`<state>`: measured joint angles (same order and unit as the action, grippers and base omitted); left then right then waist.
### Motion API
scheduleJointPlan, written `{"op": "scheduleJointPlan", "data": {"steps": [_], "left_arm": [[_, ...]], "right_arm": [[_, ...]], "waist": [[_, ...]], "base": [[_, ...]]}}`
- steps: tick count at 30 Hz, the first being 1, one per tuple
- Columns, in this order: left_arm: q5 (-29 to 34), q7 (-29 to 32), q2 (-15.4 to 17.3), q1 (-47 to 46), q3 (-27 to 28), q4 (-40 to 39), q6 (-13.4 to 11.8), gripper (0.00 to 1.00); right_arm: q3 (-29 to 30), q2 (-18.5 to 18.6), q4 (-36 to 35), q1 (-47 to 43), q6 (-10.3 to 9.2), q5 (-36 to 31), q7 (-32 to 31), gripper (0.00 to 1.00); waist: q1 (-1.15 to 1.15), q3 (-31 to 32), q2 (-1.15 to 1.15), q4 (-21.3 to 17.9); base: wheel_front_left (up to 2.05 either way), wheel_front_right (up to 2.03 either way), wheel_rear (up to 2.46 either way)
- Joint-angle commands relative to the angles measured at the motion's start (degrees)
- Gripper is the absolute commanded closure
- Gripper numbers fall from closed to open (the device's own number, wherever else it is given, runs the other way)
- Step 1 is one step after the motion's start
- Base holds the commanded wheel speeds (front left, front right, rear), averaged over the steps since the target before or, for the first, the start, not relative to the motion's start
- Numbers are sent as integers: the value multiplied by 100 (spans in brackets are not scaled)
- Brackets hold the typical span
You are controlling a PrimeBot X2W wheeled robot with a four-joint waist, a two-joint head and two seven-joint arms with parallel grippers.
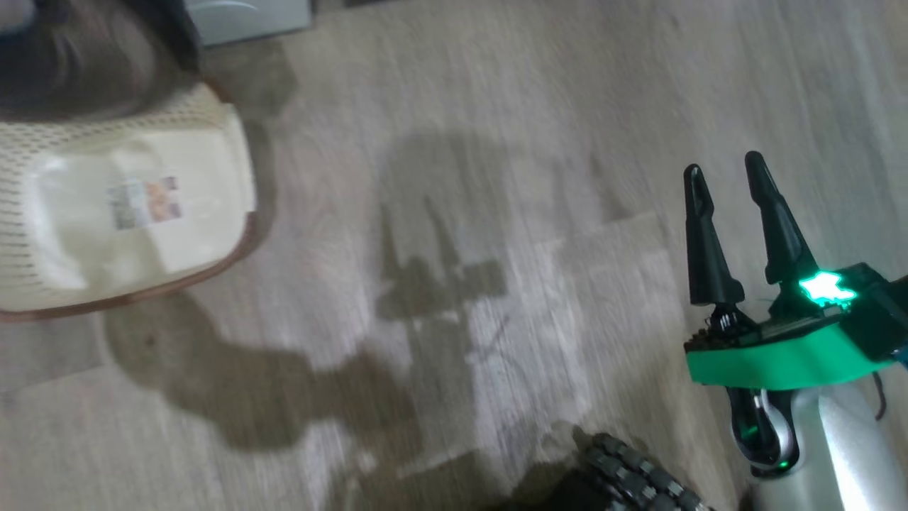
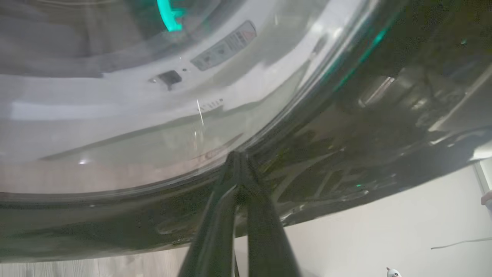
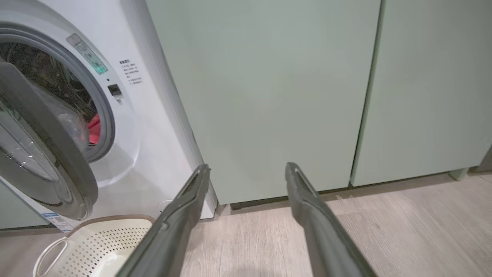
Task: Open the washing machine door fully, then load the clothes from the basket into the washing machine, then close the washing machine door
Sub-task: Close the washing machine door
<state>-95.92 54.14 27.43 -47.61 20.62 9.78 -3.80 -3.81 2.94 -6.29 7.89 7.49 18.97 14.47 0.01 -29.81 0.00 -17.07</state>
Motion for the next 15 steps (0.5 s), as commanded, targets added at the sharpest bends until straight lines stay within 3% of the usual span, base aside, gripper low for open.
{"op": "scheduleJointPlan", "data": {"steps": [1,7,15], "left_arm": [[76,-40,397,-186,158,-130,-20,100],[330,-461,508,-867,129,193,-93,100],[662,-1096,472,-1525,86,735,-5,100]], "right_arm": [[-122,-6,-226,105,0,52,51,0],[-177,-6,-307,168,0,203,51,0],[-237,-6,-315,213,0,288,52,0]], "waist": [[-1,-253,0,-257],[-1,-504,0,-513],[-1,-607,0,-666]], "base": [[0,0,0],[0,0,0],[0,0,0]]}}
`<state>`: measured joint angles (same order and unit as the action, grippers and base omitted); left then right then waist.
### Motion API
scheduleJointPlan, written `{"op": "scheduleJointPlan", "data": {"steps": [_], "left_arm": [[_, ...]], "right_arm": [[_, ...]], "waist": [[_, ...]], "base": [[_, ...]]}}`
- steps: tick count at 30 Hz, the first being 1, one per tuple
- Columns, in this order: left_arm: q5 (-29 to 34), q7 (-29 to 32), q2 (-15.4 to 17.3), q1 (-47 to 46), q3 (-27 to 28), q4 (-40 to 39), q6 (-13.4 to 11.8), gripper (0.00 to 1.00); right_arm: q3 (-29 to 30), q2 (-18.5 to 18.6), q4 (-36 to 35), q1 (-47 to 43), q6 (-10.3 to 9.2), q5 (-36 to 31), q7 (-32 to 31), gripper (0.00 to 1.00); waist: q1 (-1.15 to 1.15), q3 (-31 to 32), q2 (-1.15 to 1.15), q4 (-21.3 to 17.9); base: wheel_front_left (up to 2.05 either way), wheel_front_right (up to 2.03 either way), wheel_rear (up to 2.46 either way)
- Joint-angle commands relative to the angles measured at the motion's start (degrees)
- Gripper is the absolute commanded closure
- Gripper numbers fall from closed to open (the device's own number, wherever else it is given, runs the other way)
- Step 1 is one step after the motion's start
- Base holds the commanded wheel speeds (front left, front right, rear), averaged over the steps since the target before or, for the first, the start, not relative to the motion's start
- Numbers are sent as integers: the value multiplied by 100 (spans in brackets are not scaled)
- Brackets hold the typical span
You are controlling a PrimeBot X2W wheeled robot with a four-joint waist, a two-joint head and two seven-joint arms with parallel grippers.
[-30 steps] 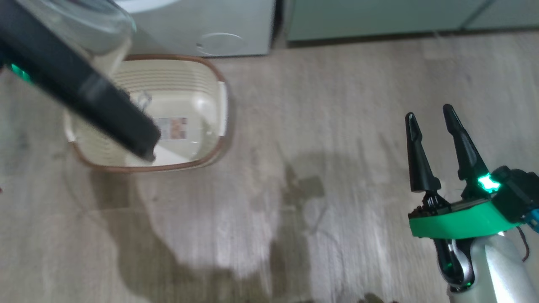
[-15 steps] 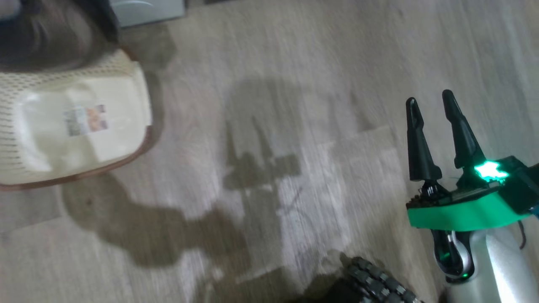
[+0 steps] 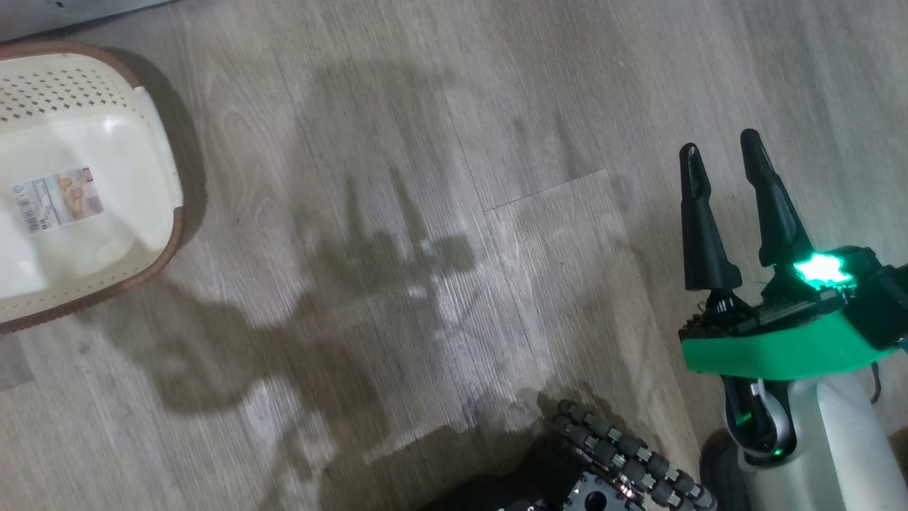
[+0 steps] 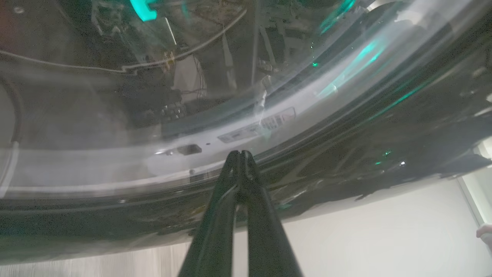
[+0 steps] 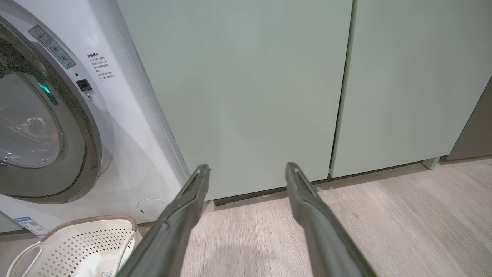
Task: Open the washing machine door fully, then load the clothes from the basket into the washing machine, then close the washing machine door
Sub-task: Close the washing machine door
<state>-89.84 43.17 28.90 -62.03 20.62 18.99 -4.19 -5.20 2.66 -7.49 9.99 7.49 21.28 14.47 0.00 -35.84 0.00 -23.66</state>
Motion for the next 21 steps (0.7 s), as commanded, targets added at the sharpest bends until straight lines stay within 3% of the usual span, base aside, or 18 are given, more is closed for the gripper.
{"op": "scheduleJointPlan", "data": {"steps": [1,11,16,21], "left_arm": [[98,-82,322,-141,87,-129,58,100],[321,-389,221,-271,-7,268,289,100],[267,-131,154,105,-89,258,496,100],[116,-55,-138,979,55,-27,825,100]], "right_arm": [[-102,21,-195,5,0,64,52,0],[-85,21,-138,13,0,44,52,0],[-46,21,-109,-5,0,-24,52,0],[-41,21,-3,-44,0,-122,52,0]], "waist": [[0,-9,0,-22],[0,83,0,30],[0,242,0,204],[0,585,0,542]], "base": [[0,0,0],[0,0,0],[0,0,0],[0,0,0]]}}
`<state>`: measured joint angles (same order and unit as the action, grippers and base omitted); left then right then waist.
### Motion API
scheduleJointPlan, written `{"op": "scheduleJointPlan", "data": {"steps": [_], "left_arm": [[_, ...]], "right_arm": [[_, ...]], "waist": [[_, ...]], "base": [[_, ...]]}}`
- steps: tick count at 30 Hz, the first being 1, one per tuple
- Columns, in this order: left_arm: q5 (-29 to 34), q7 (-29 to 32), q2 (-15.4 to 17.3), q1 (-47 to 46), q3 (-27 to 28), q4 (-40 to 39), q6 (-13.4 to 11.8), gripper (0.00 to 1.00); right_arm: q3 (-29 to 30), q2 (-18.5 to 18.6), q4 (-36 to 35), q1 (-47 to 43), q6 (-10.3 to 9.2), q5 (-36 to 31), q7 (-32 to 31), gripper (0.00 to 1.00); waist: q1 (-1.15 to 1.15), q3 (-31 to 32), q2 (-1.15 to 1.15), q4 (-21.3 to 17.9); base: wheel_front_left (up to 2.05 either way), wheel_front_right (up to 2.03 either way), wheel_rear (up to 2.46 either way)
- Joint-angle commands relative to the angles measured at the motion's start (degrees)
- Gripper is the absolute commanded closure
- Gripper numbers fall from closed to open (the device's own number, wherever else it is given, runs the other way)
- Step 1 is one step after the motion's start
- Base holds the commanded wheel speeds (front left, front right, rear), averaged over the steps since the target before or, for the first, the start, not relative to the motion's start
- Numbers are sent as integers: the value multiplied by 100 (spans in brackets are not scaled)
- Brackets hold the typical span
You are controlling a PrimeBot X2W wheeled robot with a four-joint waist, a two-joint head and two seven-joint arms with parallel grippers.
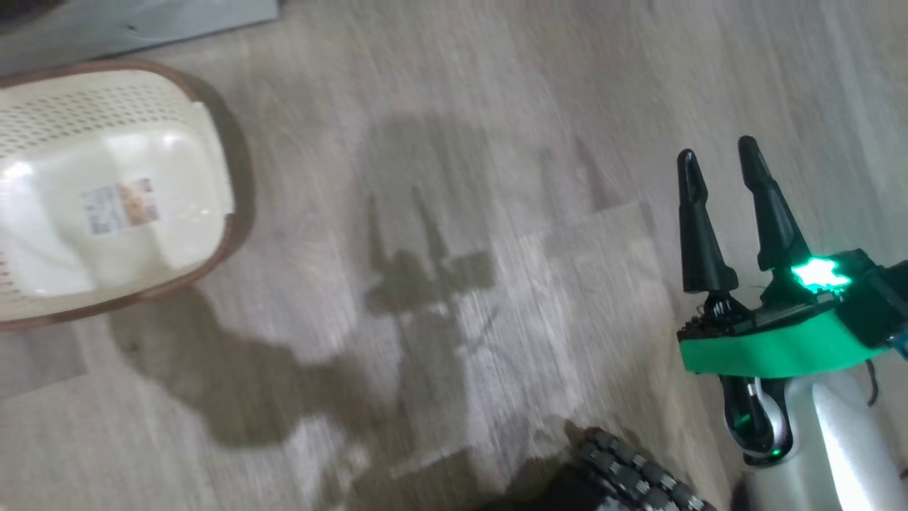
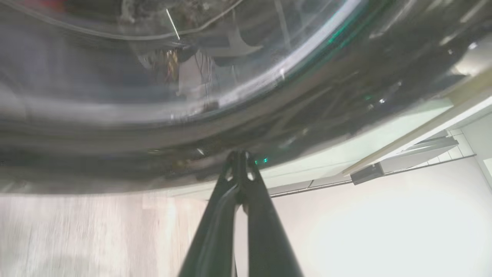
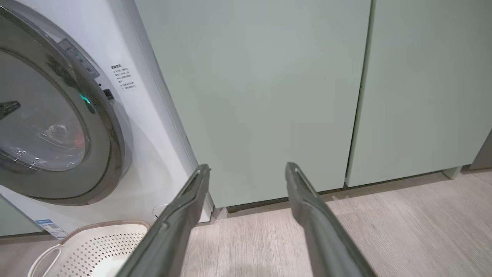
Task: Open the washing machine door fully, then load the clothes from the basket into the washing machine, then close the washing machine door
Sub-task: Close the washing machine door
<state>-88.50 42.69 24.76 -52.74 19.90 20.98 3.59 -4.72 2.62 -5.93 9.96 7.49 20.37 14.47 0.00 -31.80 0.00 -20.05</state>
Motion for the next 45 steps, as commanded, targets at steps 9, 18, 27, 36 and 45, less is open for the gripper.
{"op": "scheduleJointPlan", "data": {"steps": [9,18,27,36,45], "left_arm": [[-5,-972,-913,1765,689,-1149,315,0],[1318,-2505,-2015,3273,444,-2323,376,0],[4593,-4613,-1893,4275,-800,-3048,388,0],[7165,-5443,-1588,4750,-1782,-2996,30,0],[7787,-5516,-1632,5210,-2089,-2680,-305,0]], "right_arm": [[-49,26,209,22,0,-382,52,0],[190,26,689,91,0,-650,52,0],[416,26,908,2,0,-884,52,0],[582,26,859,-335,0,-1134,-95,0],[644,26,729,-751,0,-1128,-250,0]], "waist": [[0,777,0,961],[0,1304,0,1531],[0,1706,0,1762],[0,2147,0,1873],[0,2383,0,1856]], "base": [[0,0,0],[0,0,0],[0,0,0],[0,0,0],[0,0,0]]}}
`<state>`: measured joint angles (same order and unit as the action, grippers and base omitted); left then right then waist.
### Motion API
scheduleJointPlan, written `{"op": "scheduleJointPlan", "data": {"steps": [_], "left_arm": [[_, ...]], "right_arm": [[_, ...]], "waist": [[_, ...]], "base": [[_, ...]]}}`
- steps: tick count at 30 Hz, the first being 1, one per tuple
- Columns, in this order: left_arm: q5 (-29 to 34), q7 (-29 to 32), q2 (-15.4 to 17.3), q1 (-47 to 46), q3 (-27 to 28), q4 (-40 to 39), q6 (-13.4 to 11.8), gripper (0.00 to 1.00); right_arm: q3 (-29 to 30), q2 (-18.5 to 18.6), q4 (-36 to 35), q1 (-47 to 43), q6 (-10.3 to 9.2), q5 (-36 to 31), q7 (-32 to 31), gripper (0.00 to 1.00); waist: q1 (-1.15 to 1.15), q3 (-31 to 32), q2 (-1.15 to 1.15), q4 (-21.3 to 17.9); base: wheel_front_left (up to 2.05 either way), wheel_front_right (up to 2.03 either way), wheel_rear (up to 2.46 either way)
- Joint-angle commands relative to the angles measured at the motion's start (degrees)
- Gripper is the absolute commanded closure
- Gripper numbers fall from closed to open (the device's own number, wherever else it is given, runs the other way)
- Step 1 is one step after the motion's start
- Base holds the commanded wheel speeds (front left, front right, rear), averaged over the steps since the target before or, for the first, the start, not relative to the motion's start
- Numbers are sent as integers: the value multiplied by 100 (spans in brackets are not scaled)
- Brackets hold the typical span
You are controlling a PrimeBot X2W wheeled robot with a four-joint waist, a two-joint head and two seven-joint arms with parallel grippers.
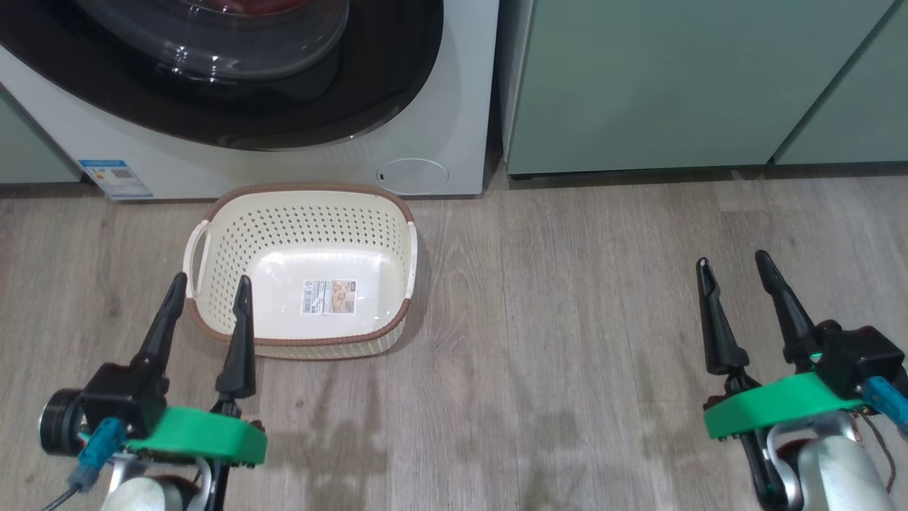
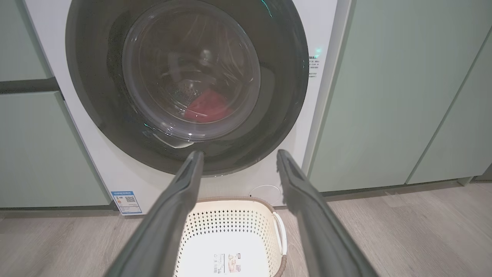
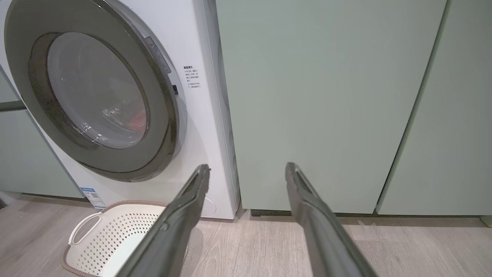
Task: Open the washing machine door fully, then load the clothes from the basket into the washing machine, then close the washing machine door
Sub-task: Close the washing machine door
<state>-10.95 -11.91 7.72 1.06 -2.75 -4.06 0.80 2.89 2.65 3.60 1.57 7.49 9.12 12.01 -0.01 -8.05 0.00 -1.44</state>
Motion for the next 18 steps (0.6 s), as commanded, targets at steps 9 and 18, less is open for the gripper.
{"op": "scheduleJointPlan", "data": {"steps": [9,18], "left_arm": [[76,-107,71,-153,155,-122,-130,0],[3,-134,48,-290,125,-151,-160,0]], "right_arm": [[-74,22,-379,0,0,2,-76,0],[-22,22,-428,157,0,42,-12,100]], "waist": [[1,29,0,53],[1,-139,0,269]], "base": [[0,0,0],[0,0,0]]}}
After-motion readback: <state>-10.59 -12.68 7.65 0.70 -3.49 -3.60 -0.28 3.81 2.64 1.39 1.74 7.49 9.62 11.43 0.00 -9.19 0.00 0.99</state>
